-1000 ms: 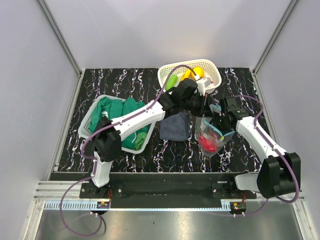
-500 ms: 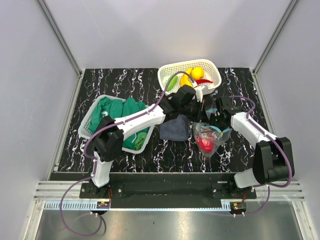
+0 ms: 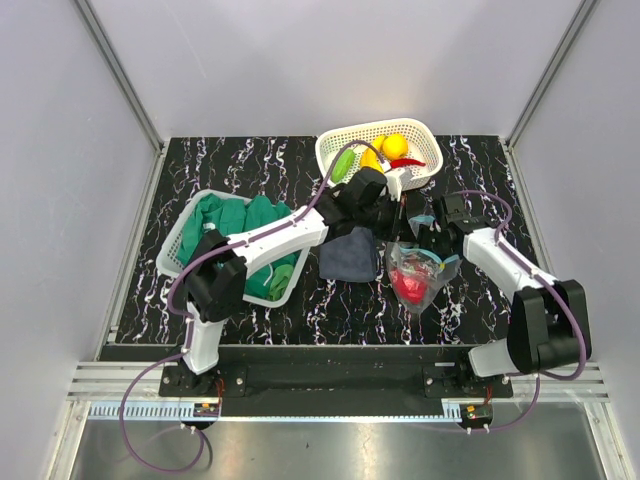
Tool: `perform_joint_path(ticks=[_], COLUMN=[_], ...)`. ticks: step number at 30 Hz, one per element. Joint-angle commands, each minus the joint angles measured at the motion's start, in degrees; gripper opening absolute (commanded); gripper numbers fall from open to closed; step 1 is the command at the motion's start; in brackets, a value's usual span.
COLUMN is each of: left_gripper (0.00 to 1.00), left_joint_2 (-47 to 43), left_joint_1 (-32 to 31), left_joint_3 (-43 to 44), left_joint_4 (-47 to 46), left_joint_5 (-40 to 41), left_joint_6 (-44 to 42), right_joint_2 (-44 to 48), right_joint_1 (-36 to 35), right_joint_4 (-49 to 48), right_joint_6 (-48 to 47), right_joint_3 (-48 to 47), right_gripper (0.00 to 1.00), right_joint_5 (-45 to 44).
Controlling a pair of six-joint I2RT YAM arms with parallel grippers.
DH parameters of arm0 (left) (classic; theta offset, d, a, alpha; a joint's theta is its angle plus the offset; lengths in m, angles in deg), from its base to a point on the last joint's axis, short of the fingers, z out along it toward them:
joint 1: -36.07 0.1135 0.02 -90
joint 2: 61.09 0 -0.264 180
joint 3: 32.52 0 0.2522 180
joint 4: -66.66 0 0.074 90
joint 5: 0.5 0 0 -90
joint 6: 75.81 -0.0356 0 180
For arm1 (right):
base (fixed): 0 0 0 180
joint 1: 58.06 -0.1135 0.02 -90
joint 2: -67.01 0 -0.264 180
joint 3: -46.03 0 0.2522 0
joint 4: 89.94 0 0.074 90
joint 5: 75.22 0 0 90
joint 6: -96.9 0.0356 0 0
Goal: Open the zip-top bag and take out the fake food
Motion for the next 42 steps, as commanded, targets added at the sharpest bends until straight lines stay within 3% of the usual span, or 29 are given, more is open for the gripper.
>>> perform_joint_path(ticks=[1,3,6,9,15,18,26,32,42], left_gripper=[0.07,0.19,0.28,0.27,0.18,0.13,0.1,0.1,0.1], left_joint_2=[-3.91,-4.87,-7.07,-7.78,-6.73,-6.29,-6.2,-5.76,-4.79], left_joint_1=[0.47,0.47,0.47,0.47,0.47,0.38,-0.41,-1.29,-1.99], left_joint_3=[0.27,0.19,-1.13,-0.17,0.63,0.28,-1.3,-1.66,-2.27], left_joint_4=[-2.53,-2.79,-3.94,-2.8,-1.65,-1.65,-2.53,-3.15,-4.03], left_joint_5=[-3.13,-3.66,-2.44,-2.08,-2.95,-2.87,-3.57,-3.92,-4.01], left_joint_6=[-1.42,-1.51,-2.74,-4.23,-3.98,-3.54,-2.92,-2.66,-2.22], right_joint_2=[6.83,8.25,10.54,11.85,11.34,10.98,10.9,9.14,-1.13], right_joint_1=[-0.01,0.34,1.48,3.15,3.51,3.51,3.51,3.59,3.59], right_joint_4=[0.98,2.13,3.27,4.59,5.38,6.34,6.96,3.81,-4.1], right_joint_6=[-1.8,-1.72,-1.89,-2.51,-2.07,-0.23,5.84,7.16,7.33], right_joint_3=[-0.02,-0.73,-2.04,-3.27,-4.07,-3.19,0.76,5.33,5.25], right_gripper=[0.08,0.01,0.0,0.0,0.0,0.14,0.67,0.83,0.95], right_joint_5=[-2.17,-2.53,-1.92,-1.39,1.78,0.64,-0.51,0.99,1.95])
